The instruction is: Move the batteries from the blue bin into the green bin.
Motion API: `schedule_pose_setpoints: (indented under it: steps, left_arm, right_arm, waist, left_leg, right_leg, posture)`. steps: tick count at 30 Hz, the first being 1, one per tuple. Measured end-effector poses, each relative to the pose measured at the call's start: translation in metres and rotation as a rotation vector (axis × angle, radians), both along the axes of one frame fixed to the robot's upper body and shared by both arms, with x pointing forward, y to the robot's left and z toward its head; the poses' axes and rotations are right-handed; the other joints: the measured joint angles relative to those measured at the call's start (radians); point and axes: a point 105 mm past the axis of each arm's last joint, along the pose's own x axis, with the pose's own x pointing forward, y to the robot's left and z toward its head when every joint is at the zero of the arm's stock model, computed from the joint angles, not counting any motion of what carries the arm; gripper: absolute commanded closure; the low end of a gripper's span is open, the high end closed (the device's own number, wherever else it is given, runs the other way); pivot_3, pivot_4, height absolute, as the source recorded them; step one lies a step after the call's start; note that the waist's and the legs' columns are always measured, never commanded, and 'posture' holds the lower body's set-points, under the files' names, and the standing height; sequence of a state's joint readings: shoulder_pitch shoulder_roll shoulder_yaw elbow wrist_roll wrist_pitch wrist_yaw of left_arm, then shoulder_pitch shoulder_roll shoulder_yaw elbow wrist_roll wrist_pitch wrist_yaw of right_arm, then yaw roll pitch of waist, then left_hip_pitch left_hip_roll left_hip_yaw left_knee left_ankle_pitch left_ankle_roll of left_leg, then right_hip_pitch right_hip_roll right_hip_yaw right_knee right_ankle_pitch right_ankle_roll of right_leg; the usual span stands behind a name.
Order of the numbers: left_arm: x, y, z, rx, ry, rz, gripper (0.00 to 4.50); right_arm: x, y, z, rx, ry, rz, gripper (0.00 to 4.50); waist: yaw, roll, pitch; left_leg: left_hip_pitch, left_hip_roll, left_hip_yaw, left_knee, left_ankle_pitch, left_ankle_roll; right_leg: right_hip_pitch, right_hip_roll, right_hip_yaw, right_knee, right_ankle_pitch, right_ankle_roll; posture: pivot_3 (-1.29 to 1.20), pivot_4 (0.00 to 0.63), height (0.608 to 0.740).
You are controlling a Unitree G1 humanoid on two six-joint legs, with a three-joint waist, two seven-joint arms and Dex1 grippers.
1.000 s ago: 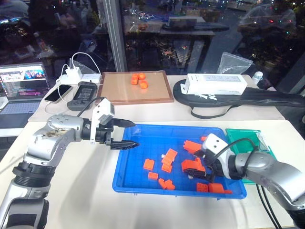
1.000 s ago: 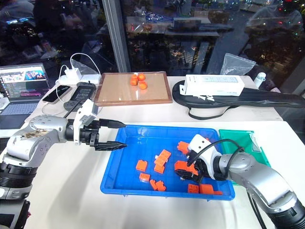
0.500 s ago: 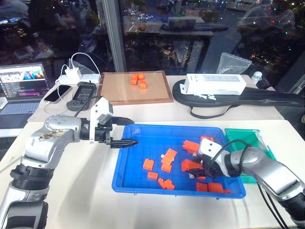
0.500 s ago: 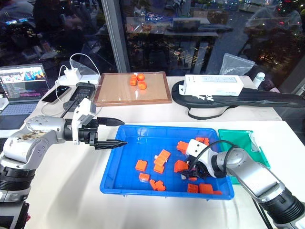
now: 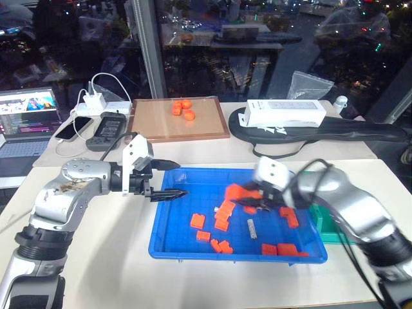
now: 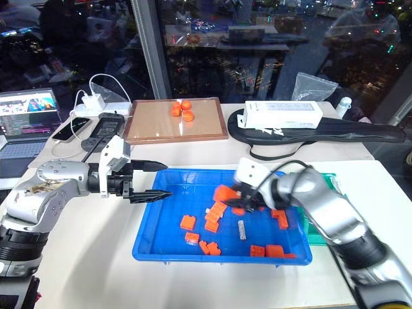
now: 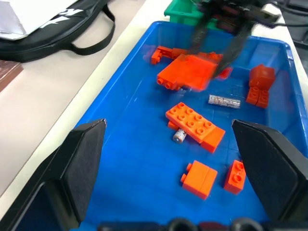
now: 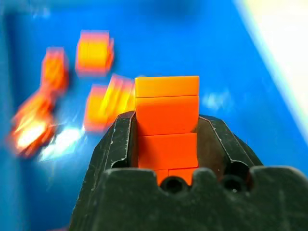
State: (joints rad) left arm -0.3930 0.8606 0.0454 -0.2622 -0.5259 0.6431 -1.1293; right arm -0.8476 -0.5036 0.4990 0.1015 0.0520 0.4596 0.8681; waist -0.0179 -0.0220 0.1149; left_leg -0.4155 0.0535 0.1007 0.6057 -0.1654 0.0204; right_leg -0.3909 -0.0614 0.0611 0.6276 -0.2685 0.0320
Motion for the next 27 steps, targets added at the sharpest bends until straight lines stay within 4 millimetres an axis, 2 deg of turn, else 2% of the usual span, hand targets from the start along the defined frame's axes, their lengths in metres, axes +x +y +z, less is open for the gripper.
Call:
schedule_pose_setpoints:
  steps: [1, 3, 4, 7, 9, 13, 17, 19, 23, 27]
  left_arm:
    - [-0.003, 0.001, 0.0, -0.004, 0.006, 0.001, 0.0]
    - [-0.008, 0.002, 0.003, -0.007, 0.0, 0.002, 0.0]
    - [-0.009, 0.002, 0.004, -0.008, -0.002, 0.004, 0.0]
    - [-0.012, 0.0, 0.008, -0.025, 0.004, 0.003, 0.0]
    - [-0.013, 0.0, 0.009, -0.029, 0.002, 0.004, 0.0]
    - [-0.014, -0.001, 0.009, -0.041, 0.011, 0.0, 0.0]
    - [-0.012, -0.008, 0.013, -0.059, 0.011, -0.038, 0.0]
    - [-0.011, -0.017, 0.019, -0.082, 0.002, -0.091, 0.0]
    - [-0.016, -0.034, 0.027, -0.154, 0.025, -0.227, 0.0]
    - [-0.016, -0.041, 0.034, -0.154, 0.029, -0.303, 0.0]
  right_arm:
    - [0.002, 0.008, -0.002, 0.015, 0.01, 0.01, 3.04]
    - [0.002, 0.024, -0.011, 0.049, 0.051, 0.038, 2.03]
    - [0.001, 0.029, -0.014, 0.059, 0.064, 0.05, 1.84]
    - [-0.002, 0.041, -0.02, 0.078, 0.09, 0.078, 0.78]
    - [-0.004, 0.043, -0.017, 0.095, 0.099, 0.096, 0.08]
    - [-0.012, 0.032, -0.002, 0.137, 0.113, 0.105, 0.03]
    - [-0.027, -0.003, 0.016, 0.151, 0.147, 0.075, 0.03]
    - [-0.05, -0.032, 0.011, 0.098, 0.246, 0.055, 0.03]
    - [-0.09, -0.067, -0.009, -0.05, 0.393, 0.014, 0.03]
    - [-0.107, -0.067, -0.024, -0.065, 0.432, 0.015, 0.03]
  waist:
    - [0.002, 0.0, 0.0]
    - [0.008, 0.0, 0.0]
    - [0.009, 0.0, 0.0]
    - [0.009, 0.0, 0.0]
    - [0.008, 0.0, 0.0]
    - [0.008, 0.0, 0.0]
    - [0.014, 0.0, 0.0]
    - [0.024, 0.0, 0.0]
    - [0.021, 0.0, 0.0]
    - [0.003, 0.0, 0.0]
  left_leg:
    - [0.0, 0.0, 0.0, 0.0, 0.0, 0.0]
    - [0.0, 0.0, 0.001, 0.0, 0.0, 0.0]
    - [0.0, 0.0, 0.002, 0.0, 0.0, 0.0]
    - [0.0, 0.0, 0.003, 0.001, 0.0, 0.0]
    - [0.0, 0.001, 0.003, 0.001, 0.0, -0.001]
    - [0.0, 0.001, 0.003, 0.0, 0.0, -0.001]
    - [0.0, 0.001, 0.003, 0.0, 0.0, -0.001]
    - [0.0, 0.001, 0.003, 0.0, 0.0, -0.001]
    - [0.0, 0.002, 0.003, 0.0, -0.001, -0.002]
    - [0.001, 0.003, -0.001, 0.0, -0.001, -0.001]
  right_leg:
    - [0.0, 0.0, -0.001, 0.0, 0.0, 0.0]
    - [0.001, 0.0, -0.002, 0.001, 0.0, -0.001]
    - [0.001, 0.0, -0.002, 0.001, 0.0, -0.001]
    - [0.001, -0.001, -0.003, 0.002, 0.0, -0.001]
    - [0.001, -0.001, -0.003, 0.002, 0.0, -0.001]
    - [0.001, -0.001, -0.003, 0.002, 0.0, -0.001]
    - [0.001, -0.001, -0.003, 0.001, 0.0, -0.002]
    - [0.002, -0.002, -0.004, 0.0, -0.001, -0.002]
    - [0.001, -0.001, -0.004, 0.0, -0.005, -0.01]
    - [0.001, 0.002, -0.003, 0.001, -0.004, -0.008]
  posture:
    - [0.0, 0.15, 0.74]
    - [0.0, 0.15, 0.74]
    - [0.0, 0.15, 0.74]
    - [0.0, 0.15, 0.74]
    - [0.0, 0.15, 0.74]
    - [0.0, 0.15, 0.74]
    - [0.0, 0.15, 0.74]
    - [0.0, 0.15, 0.74]
    - [0.0, 0.15, 0.74]
    - [0.0, 0.15, 0.74]
